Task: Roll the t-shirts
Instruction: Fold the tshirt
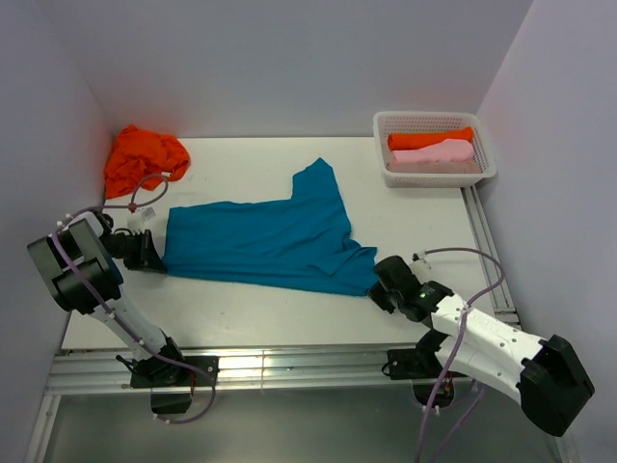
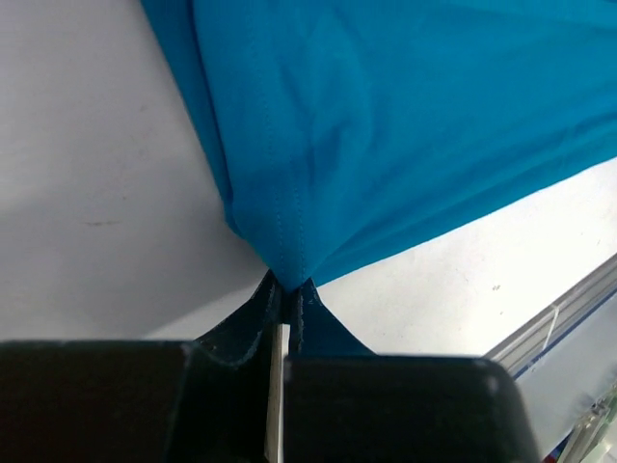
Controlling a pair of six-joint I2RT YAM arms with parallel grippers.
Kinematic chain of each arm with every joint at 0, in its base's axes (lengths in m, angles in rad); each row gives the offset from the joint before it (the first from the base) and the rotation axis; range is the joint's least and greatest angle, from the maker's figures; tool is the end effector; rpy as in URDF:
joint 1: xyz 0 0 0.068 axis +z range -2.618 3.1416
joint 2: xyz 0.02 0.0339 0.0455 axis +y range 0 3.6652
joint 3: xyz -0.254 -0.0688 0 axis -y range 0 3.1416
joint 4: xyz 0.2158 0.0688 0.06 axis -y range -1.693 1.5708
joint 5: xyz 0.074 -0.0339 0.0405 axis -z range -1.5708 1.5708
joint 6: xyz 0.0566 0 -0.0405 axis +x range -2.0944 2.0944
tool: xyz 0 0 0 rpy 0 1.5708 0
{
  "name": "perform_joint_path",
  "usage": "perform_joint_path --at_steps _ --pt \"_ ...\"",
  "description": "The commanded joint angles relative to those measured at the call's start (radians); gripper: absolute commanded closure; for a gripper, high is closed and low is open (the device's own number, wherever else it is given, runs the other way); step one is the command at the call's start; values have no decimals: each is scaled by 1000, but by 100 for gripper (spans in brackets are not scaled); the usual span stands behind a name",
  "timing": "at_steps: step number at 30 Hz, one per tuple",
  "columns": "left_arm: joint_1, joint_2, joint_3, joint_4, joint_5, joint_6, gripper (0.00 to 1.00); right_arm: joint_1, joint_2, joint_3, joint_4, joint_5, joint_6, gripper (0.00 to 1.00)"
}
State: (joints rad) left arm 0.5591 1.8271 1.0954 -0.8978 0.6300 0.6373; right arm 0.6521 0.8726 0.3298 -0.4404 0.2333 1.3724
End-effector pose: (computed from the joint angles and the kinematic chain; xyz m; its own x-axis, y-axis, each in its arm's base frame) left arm 0.2534 0.1192 0.1401 -0.9526 -0.0289 -0.3028 0.1355 0.8509 -0.5076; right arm 0.1224 0.0770 0.1406 -0.6094 0.7348 -0.2979 0.5522 0.6629 0.5056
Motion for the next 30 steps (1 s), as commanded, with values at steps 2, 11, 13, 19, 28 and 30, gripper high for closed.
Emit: perform_joint_path --at_steps 2,11,13,19,28,30 --pt "-16 4 107 -70 22 67 100 -2 -64 122 -102 145 -64 100" --pt "-18 -42 420 -226 169 45 100 -25 -89 561 -216 337 -338 100" --pt "-18 -51 512 -236 203 22 100 -38 -70 612 -193 354 -419 100" --pt "-18 -112 653 -132 338 -115 100 -68 -18 753 -81 383 -625 100" --pt "8 -253 704 206 416 -419 100 -114 -98 847 -46 382 -753 100" --pt "13 -282 686 250 425 -467 100 -115 -118 862 -50 371 -766 100"
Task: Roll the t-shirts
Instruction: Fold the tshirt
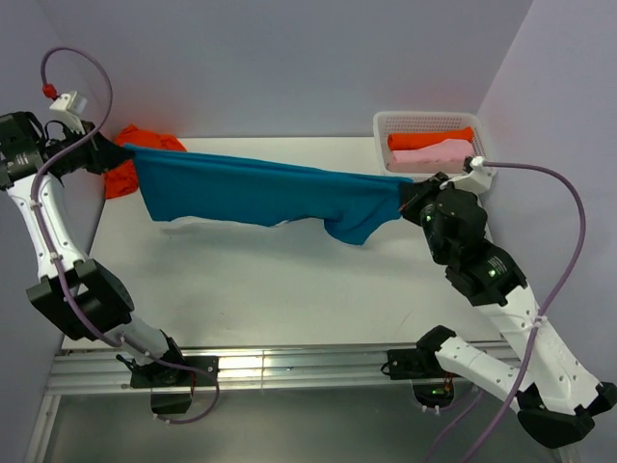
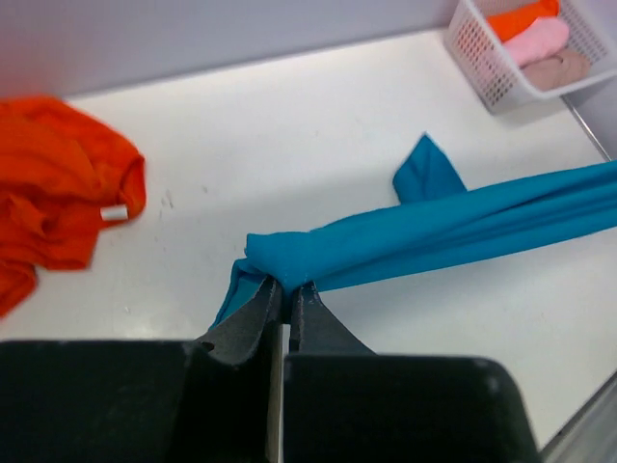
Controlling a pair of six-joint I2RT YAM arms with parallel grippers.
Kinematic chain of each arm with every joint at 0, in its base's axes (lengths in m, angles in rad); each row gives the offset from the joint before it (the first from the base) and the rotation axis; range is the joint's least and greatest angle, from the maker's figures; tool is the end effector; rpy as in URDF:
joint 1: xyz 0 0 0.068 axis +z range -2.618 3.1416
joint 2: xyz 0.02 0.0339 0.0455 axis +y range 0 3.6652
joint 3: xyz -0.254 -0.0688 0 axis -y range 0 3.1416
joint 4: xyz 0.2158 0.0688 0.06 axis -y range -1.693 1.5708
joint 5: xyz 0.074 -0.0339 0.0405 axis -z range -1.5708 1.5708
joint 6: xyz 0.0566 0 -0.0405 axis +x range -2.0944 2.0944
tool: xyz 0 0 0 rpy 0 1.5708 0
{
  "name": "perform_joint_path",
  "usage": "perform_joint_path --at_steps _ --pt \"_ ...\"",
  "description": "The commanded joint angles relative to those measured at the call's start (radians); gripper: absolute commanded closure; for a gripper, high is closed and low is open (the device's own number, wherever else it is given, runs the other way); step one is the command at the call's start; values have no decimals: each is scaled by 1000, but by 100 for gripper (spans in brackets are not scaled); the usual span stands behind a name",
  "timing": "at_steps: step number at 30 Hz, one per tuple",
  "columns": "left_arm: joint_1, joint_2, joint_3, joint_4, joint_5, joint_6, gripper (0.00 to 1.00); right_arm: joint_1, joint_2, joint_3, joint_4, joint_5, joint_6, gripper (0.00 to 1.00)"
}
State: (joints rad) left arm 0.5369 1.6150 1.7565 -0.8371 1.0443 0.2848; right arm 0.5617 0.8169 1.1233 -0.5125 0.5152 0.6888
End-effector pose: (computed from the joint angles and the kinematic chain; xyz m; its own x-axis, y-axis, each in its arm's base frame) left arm 0.2957 0.1191 0.3914 -0.4405 -0.0979 -0.8924 0.4554 0.8323 -0.3161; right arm 0.1456 0.0587 0.3957 -0.1689 0.5472 -0.8198 0.0674 0.8362 0.5443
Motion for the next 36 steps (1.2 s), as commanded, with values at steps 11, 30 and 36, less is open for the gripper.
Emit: perform_joint_path --at_steps 11,30,36 --pt "57 -173 -12 349 6 -226 100 -25 -101 139 19 32 -124 100" --pt "-129 310 362 575 -124 -361 100 -246 531 424 350 -193 -365 100" --pt "-135 440 589 662 -148 -480 100 -246 582 513 466 -126 -419 100"
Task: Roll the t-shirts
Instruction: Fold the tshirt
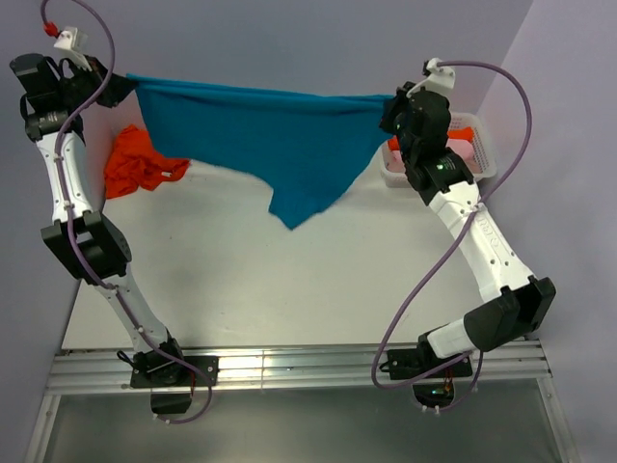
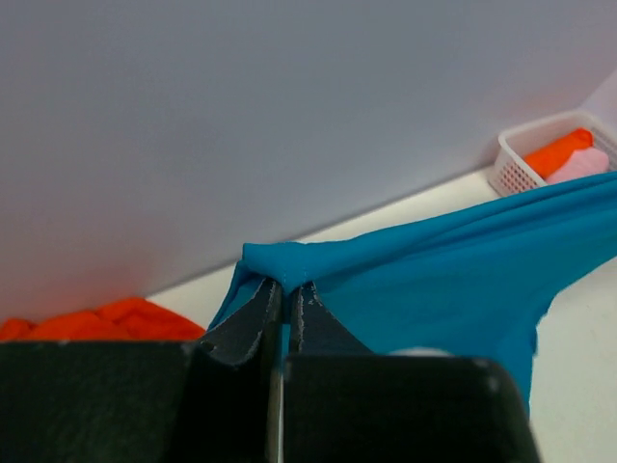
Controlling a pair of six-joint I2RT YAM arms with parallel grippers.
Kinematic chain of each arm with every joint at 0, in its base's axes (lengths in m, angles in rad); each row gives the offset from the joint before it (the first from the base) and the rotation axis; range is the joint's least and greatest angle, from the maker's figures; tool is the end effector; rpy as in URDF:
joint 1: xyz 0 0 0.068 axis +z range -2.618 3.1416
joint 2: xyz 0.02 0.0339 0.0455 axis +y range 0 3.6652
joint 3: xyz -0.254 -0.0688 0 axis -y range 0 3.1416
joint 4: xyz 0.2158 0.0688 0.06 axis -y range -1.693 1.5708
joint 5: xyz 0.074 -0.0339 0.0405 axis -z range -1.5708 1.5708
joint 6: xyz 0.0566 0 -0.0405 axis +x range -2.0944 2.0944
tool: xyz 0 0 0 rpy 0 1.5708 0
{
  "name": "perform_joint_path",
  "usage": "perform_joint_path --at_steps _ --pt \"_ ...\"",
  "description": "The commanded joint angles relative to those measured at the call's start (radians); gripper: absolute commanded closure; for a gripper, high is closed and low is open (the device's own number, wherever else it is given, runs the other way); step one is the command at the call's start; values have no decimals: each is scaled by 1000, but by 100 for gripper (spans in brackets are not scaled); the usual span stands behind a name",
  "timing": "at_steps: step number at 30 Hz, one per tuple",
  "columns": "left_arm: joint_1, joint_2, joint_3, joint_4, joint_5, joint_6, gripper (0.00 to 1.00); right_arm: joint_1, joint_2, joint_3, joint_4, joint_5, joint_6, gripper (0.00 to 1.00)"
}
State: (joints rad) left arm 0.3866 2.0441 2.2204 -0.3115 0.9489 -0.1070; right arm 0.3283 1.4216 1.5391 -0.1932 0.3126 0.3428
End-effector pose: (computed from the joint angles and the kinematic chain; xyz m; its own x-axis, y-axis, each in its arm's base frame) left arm 0.4283 0.1247 0.4221 -0.1803 -0.1406 -0.9735 0.5099 0.8330 -0.2147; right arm 0.3057 0.0857 0.4399 -0.0730 0.3130 -0.9469 0.0085 0.9496 0.3133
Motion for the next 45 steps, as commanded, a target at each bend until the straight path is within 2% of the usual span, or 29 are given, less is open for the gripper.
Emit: perform_joint_path --at_steps 1,5,9,15,17,19,23,27,36,41,45 --pt "14 16 140 143 -55 -95 100 -14 -18 110 155 86 -77 100" --pt "14 10 89 160 -55 -76 100 -12 5 162 95 112 -80 100" --pt "12 -57 -86 89 -58 33 100 -12 -56 34 65 126 -19 100" --pt "11 -194 -502 -63 -96 367 100 -12 -165 -299 2 100 172 100" --pt "11 -209 -615 -171 -130 508 100 -12 -202 -454 -8 73 269 100" --pt "8 -217 -683 -216 -162 576 100 -6 -251 -595 -15 59 327 100" --pt "3 -182 -812 -354 -283 745 100 9 -292 -753 -67 10 464 100" --pt "1 -167 -916 -396 -364 825 100 64 -277 -862 -138 -36 562 100" --pt "1 -271 -1128 -388 -495 912 100 210 -190 -933 -297 -56 726 100" --pt "15 -315 -1196 -396 -538 929 100 273 -246 -1022 -331 -75 823 100" --pt "47 -338 -1203 -442 -539 945 100 302 -355 -1086 -373 -87 880 100"
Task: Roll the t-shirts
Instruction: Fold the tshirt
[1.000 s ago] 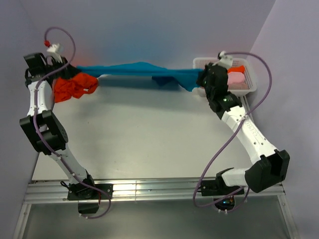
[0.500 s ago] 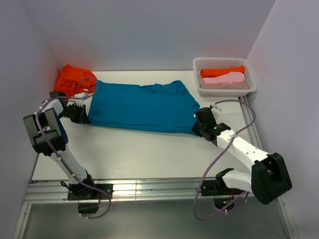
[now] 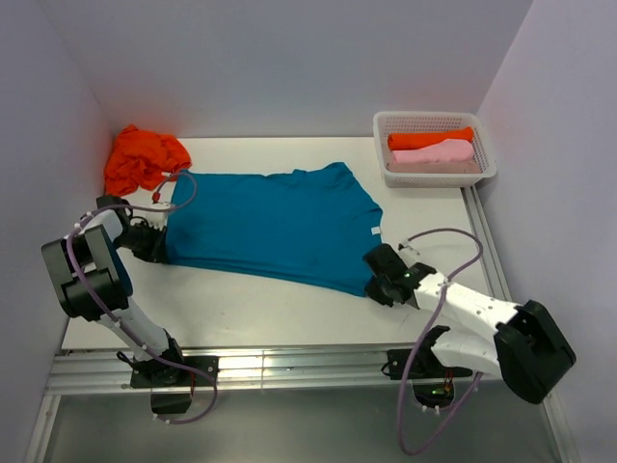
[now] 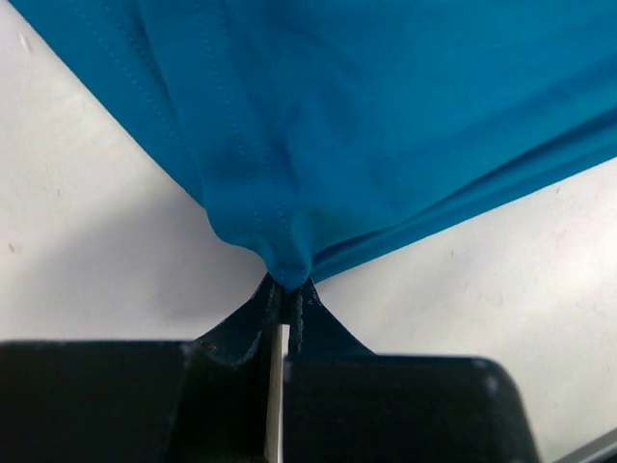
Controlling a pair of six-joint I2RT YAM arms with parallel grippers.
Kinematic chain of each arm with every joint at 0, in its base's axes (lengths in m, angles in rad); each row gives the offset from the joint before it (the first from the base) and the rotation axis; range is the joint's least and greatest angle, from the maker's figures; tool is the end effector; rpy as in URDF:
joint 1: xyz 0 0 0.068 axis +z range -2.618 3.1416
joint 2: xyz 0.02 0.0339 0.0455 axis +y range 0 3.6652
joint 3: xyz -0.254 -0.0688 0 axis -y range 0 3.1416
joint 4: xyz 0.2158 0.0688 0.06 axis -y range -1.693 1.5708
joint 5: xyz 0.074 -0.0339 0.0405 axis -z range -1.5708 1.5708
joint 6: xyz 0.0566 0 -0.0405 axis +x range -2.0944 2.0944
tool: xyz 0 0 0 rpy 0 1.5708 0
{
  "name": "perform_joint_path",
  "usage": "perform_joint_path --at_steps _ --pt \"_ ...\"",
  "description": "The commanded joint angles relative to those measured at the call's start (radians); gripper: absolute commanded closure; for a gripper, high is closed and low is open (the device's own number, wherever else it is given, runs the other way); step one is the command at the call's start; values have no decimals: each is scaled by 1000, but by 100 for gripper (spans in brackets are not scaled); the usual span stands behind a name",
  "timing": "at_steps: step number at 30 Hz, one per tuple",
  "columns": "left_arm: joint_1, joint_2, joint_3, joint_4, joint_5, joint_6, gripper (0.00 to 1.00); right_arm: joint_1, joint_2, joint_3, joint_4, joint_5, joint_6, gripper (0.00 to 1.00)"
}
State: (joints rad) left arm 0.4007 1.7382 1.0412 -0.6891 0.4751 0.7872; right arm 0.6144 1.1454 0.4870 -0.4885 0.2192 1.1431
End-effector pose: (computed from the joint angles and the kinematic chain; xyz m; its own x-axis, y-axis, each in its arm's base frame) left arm 0.2763 0.0889 0.1492 -0.8298 0.3326 -0.4481 0.4509 0.8727 -0.1873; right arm 0.1507 0.0913 0.1425 -0.7544 0.5547 -0.3509 0.4746 0.8303 0.2921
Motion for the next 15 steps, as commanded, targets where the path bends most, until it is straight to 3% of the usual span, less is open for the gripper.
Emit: perform_joint_path --at_steps 1,13,15 --pt "39 -37 -29 -69 -67 56 100 27 -104 -54 -99 6 98 100" --pt "98 -45 -50 -157 -90 116 100 42 -406 -174 -222 -35 175 100" --pt "102 -45 -49 -168 -89 121 93 44 -440 -183 -217 -47 170 98"
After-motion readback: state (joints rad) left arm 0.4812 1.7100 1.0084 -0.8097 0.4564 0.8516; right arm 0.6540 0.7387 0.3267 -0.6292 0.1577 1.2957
